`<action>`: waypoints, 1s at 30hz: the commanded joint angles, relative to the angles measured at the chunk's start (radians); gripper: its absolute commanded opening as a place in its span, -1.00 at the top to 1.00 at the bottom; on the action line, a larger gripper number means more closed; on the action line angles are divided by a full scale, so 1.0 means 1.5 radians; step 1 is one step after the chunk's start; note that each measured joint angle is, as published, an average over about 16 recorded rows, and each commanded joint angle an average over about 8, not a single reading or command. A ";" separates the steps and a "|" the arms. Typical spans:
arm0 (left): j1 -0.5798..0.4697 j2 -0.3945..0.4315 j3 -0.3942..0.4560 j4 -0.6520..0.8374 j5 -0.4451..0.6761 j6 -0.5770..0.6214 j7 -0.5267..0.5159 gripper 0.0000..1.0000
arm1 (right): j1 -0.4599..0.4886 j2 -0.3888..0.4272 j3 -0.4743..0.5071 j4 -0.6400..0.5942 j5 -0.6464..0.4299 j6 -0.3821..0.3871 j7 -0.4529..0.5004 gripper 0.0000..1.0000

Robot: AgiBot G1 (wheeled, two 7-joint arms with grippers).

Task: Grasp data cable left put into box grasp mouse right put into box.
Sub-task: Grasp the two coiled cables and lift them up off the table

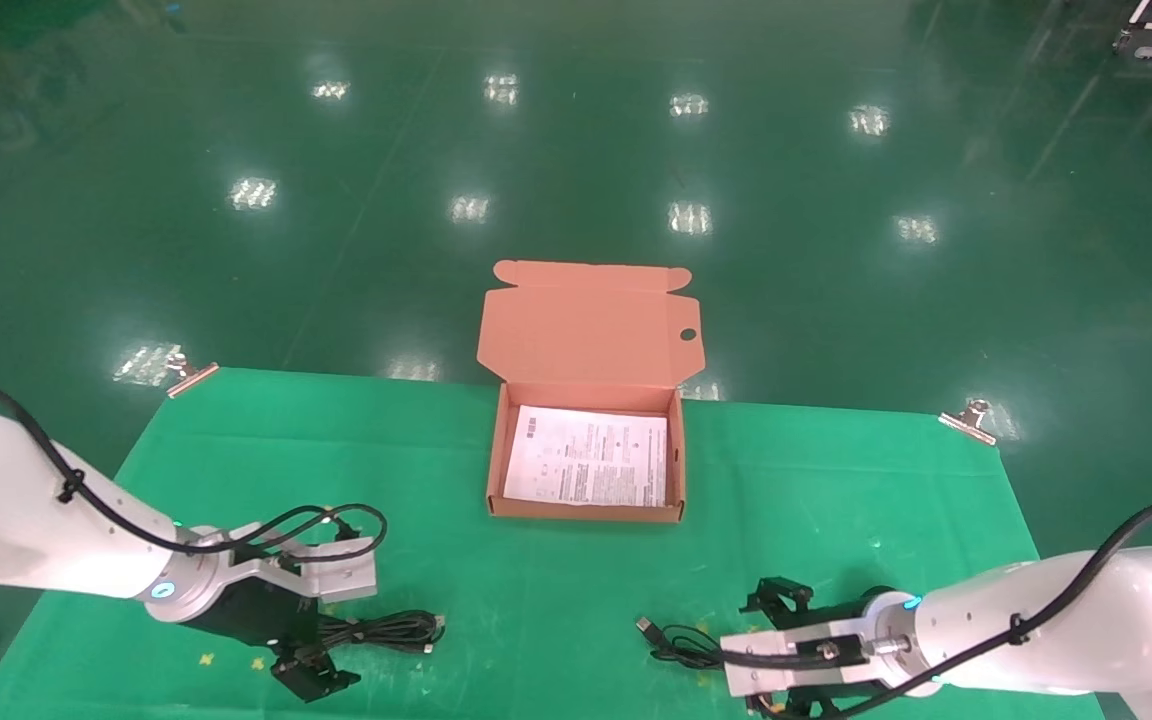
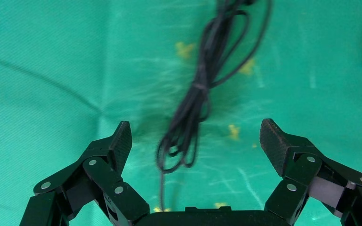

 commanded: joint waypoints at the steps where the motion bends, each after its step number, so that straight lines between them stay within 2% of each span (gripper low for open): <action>1: -0.004 0.005 -0.001 0.019 -0.001 -0.005 0.013 0.91 | 0.001 -0.005 0.001 -0.014 -0.002 0.009 -0.001 0.52; 2: -0.004 0.006 -0.001 0.024 -0.002 -0.006 0.015 1.00 | 0.002 -0.006 0.002 -0.017 -0.001 0.011 -0.001 0.77; 3: -0.004 0.006 -0.002 0.027 -0.003 -0.007 0.017 1.00 | 0.002 -0.006 0.002 -0.019 -0.001 0.012 0.000 0.97; 4: -0.005 0.007 -0.002 0.030 -0.004 -0.007 0.017 1.00 | 0.002 -0.007 0.003 -0.020 0.000 0.013 0.000 1.00; 30: -0.004 0.004 -0.001 0.018 -0.002 -0.005 0.014 1.00 | 0.002 -0.004 0.002 -0.013 -0.001 0.009 -0.001 1.00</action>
